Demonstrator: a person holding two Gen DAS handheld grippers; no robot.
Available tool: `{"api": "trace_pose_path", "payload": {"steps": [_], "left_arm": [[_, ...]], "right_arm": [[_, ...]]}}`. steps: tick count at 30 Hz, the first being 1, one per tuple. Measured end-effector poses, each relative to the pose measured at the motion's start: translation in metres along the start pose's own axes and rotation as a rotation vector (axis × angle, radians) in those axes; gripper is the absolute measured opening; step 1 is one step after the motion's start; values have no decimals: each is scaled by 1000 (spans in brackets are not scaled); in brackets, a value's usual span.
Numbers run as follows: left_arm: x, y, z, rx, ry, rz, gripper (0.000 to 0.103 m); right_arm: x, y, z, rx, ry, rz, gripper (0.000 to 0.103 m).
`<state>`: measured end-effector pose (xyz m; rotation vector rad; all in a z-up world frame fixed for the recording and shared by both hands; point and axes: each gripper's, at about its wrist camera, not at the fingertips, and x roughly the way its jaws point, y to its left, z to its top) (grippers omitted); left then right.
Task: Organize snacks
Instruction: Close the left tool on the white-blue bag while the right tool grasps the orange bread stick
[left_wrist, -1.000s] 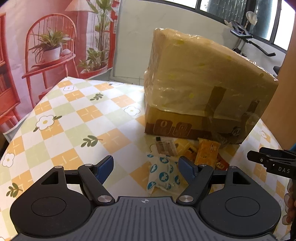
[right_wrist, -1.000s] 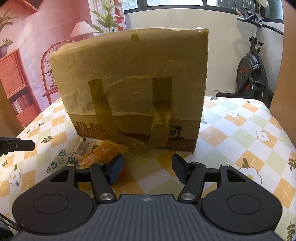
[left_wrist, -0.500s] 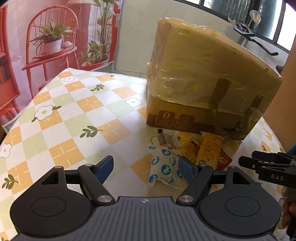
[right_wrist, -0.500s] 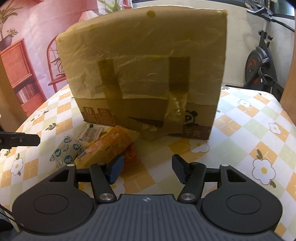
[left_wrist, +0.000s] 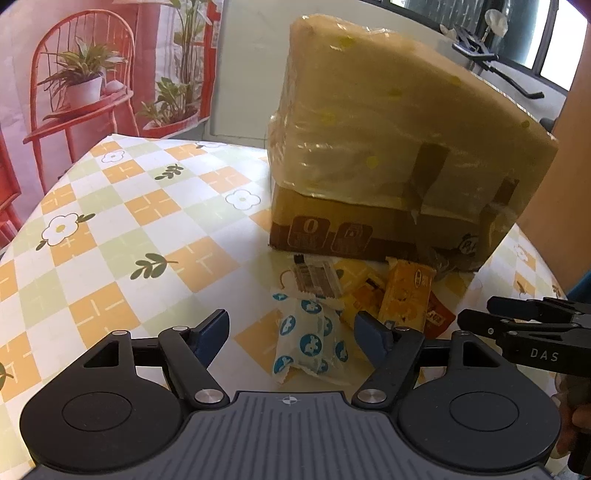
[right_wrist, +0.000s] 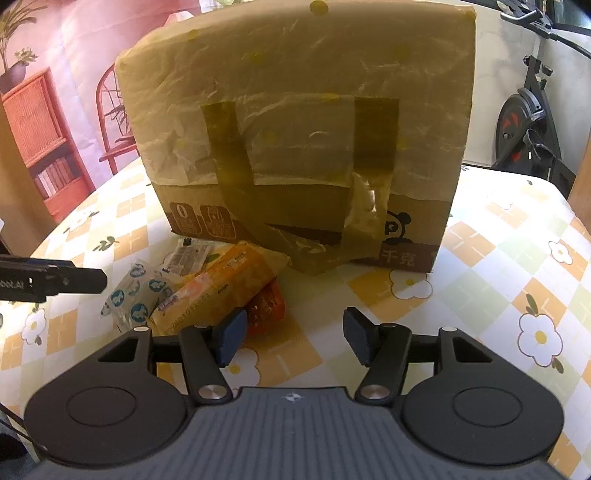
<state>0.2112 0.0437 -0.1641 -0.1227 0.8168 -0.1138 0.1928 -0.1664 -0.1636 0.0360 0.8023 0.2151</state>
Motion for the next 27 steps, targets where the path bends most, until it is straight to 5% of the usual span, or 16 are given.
{"api": "trace_pose_path", "payload": {"steps": [14,27], "left_arm": [[-4,28,3,-61,-18,20,77],[-2,27,1,-51,-13,6,77]], "right_arm": [[32,44,26,-16,66,91,61],[50,60,26,-86,116,13,65]]}}
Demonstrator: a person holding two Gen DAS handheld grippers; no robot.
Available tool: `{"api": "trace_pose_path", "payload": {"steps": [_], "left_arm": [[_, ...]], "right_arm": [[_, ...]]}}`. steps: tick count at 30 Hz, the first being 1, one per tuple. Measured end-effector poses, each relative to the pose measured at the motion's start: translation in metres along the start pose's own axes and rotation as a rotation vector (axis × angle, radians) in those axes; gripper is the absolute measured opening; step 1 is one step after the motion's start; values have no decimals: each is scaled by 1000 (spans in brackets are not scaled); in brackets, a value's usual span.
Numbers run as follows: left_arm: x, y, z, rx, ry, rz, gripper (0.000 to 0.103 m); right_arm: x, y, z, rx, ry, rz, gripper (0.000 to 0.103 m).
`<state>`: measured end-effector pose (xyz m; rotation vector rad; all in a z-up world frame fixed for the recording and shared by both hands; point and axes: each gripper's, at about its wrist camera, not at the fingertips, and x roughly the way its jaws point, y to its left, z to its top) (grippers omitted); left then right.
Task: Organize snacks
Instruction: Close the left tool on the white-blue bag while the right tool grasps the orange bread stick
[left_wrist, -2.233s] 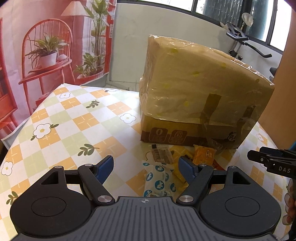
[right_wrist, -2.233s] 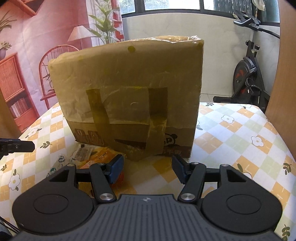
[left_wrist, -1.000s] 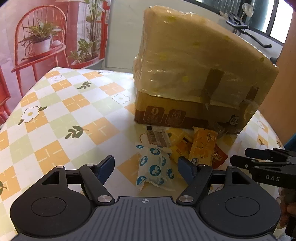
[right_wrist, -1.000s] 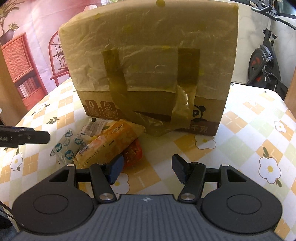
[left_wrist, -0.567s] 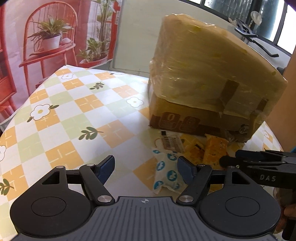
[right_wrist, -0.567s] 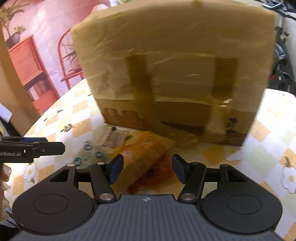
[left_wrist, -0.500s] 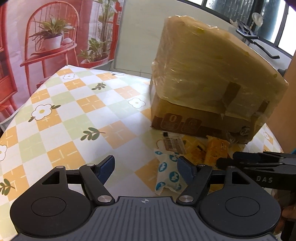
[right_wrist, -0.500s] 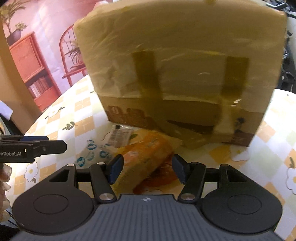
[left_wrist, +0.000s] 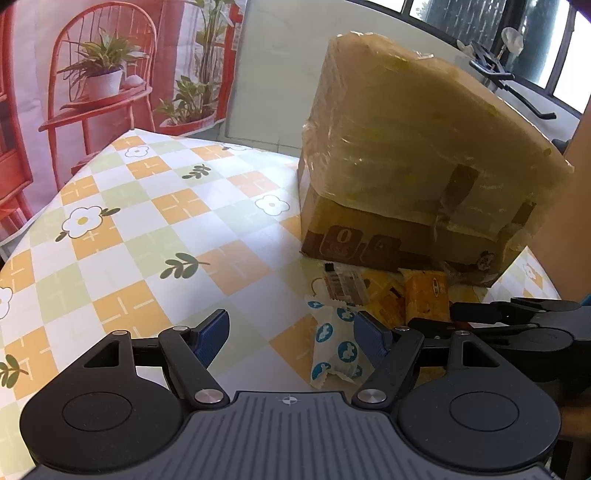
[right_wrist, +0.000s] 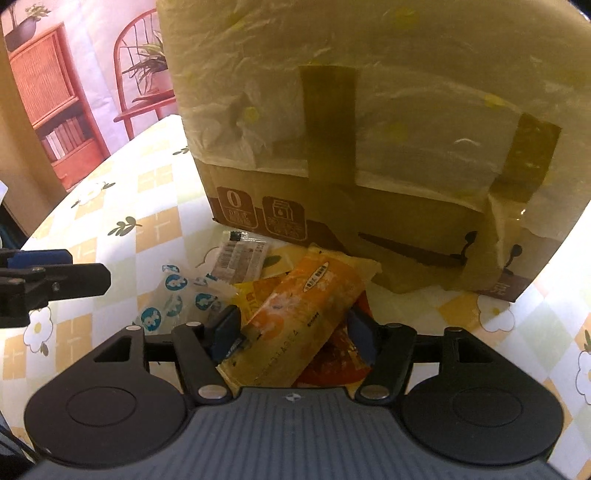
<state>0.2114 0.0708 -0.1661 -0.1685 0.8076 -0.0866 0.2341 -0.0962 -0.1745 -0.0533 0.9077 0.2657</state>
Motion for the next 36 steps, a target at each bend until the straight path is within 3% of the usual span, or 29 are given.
{"api": "trace_pose_path", "payload": {"steps": [4,19,22,26,29,36], "left_arm": [[5,-6,-2,22,14,-14,77],[46,-25,-9,64,100,-48,75],[52,-26,-10,62,110,-59,70],[55,-25,-13,55,110,-106,53],[55,-28,-14,72,100,-116,46],[50,-22,-16,51,89,-110,44]], "right_arm": [[-8,-5,-5,8,-7,10,60],[-18,-12,-8,11,-17,23,56],[-16,-10,-7,7,-14,25,56],[-12,-9,-6,6,-9,33,56],[-9,-9,-3,8,-4,38,56],[2,-8,-1,17,19,33,56]]}}
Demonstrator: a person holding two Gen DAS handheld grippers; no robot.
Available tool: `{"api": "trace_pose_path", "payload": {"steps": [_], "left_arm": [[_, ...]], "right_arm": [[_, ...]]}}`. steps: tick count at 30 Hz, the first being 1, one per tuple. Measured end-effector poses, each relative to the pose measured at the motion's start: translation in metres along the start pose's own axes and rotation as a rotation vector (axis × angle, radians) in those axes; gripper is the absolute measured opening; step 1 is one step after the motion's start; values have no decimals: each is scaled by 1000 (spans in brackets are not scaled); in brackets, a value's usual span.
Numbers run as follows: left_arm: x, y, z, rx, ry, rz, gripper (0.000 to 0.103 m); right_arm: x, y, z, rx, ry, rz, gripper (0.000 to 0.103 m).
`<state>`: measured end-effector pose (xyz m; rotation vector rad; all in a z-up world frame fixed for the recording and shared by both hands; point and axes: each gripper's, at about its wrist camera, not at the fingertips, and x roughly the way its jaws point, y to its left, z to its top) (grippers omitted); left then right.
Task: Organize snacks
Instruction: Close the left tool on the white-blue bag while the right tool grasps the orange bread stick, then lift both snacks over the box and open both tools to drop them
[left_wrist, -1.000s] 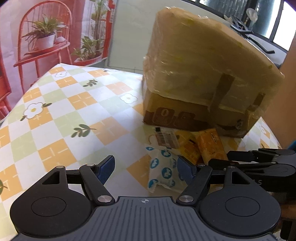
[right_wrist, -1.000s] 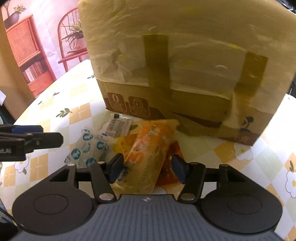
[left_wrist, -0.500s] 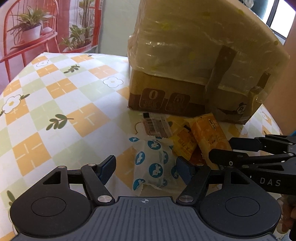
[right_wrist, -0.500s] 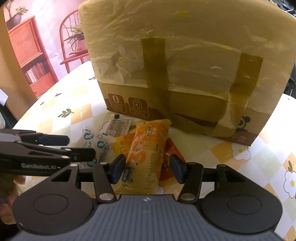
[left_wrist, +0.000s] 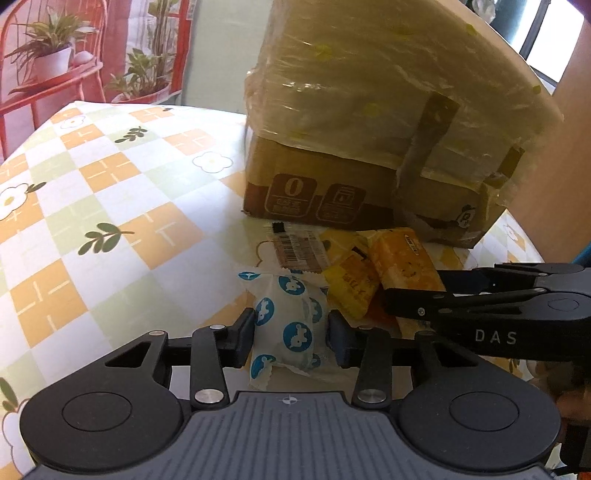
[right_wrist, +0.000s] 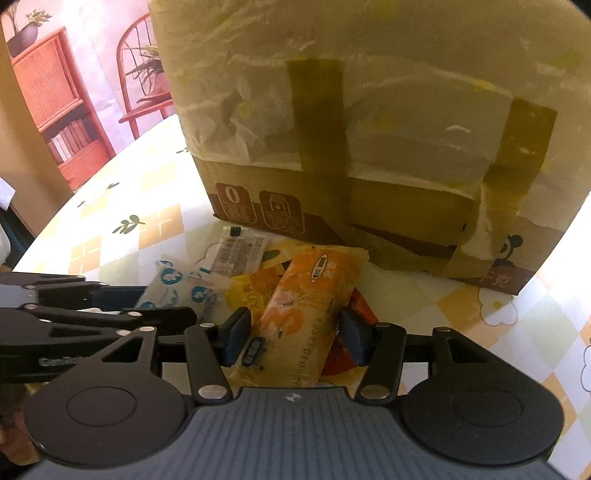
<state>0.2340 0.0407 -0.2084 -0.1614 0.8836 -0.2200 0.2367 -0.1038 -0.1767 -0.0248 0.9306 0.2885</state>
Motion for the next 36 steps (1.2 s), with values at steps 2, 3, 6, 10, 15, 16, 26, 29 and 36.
{"api": "trace_pose_path", "payload": {"steps": [2,3,6,10,15,16,26,29,36], "left_arm": [[-3,2,0,-9,-3,9,43],[-5,3,-1,-15,-5,12,43],[-13,7,-1,-31,-20,15,43],[-27,9,1,-39,-46,16,43],[-39,6,4,-34,-73,25,43],[-41,5,4,-33,-78,26,43],[-61,-11,10,-5,-134,22,43],[-67,-16,12,3,-151,17,43],[-83,-29,21,25,-208,1,43]], "right_arm": [[2,-3,-1,15,6,5,56],[2,-4,-1,20,3,8,55],[-2,-5,-3,19,-7,12,49],[-13,-10,-8,47,-31,21,47],[-28,-16,-14,74,-57,37,46],[-31,-16,-15,76,-64,39,46],[-63,-17,-18,89,-151,70,45],[-72,-19,-18,96,-175,79,44],[-99,-21,-15,107,-251,98,43]]}}
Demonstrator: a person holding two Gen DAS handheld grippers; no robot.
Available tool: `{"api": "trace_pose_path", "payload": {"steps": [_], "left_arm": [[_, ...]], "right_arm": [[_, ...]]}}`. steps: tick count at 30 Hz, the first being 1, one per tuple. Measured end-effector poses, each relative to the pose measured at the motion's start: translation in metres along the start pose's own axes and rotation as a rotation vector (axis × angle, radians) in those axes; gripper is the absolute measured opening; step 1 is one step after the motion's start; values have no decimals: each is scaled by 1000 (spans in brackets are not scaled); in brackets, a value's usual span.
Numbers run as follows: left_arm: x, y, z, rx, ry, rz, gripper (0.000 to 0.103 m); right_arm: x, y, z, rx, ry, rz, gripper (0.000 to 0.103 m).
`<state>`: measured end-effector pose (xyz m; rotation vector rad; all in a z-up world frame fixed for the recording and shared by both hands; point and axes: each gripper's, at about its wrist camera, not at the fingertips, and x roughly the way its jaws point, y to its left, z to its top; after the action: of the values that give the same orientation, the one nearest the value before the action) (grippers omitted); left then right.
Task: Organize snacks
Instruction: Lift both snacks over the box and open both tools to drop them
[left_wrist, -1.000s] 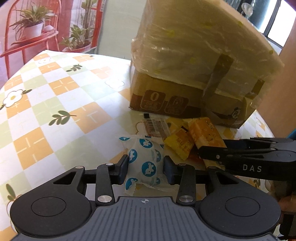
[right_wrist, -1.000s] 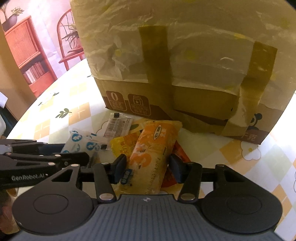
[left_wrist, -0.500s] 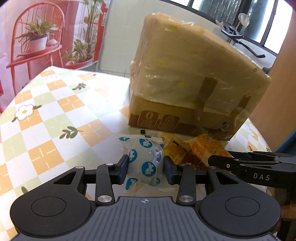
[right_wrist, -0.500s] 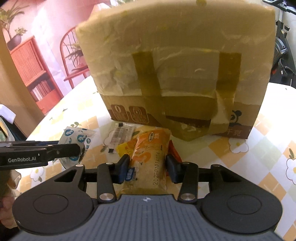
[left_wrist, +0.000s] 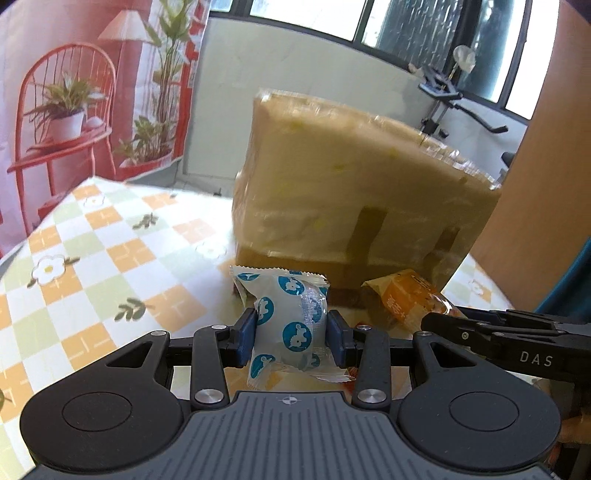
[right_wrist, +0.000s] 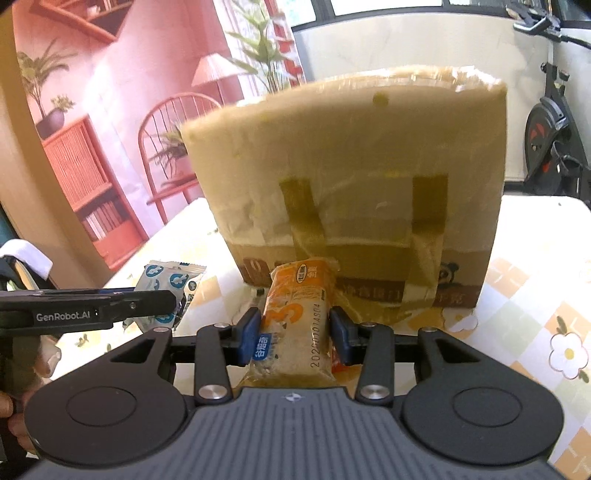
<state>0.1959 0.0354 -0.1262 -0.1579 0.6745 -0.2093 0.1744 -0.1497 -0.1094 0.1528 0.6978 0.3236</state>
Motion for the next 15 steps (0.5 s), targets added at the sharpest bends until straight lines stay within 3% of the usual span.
{"api": "trace_pose_path", "payload": {"steps": [15], "left_arm": [[-24,-31,57,67,-166,-63,43]], "right_arm": [[-58,-2,54,-8,-241,22,43]]}}
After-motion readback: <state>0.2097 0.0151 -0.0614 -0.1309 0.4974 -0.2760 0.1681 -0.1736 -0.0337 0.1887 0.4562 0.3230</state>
